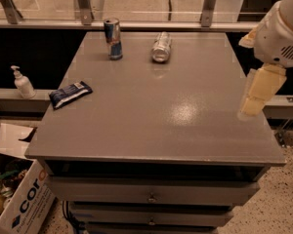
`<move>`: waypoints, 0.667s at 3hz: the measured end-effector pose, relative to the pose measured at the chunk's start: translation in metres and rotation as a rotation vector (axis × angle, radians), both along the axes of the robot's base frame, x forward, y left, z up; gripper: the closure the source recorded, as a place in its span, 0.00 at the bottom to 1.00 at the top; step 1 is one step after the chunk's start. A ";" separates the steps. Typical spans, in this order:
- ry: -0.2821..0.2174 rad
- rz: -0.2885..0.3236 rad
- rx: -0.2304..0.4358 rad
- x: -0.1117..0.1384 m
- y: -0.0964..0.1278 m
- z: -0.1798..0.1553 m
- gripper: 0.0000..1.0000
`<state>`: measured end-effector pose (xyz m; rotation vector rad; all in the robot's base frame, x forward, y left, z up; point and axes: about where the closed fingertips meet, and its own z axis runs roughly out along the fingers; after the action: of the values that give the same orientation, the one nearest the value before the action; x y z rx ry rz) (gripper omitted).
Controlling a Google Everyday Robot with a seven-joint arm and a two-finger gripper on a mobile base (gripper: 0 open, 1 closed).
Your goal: Pick 7up can
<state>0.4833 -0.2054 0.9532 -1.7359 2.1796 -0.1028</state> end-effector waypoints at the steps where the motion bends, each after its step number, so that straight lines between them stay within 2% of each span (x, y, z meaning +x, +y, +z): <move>1: -0.007 -0.028 0.035 0.040 0.009 -0.020 0.00; 2: -0.032 -0.078 0.100 0.085 0.018 -0.033 0.00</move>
Offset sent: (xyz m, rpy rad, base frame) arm 0.1406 0.0275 -0.0489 0.1809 -0.0647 -0.1424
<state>0.5681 -0.1872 0.9198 -1.5855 2.1909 -0.0398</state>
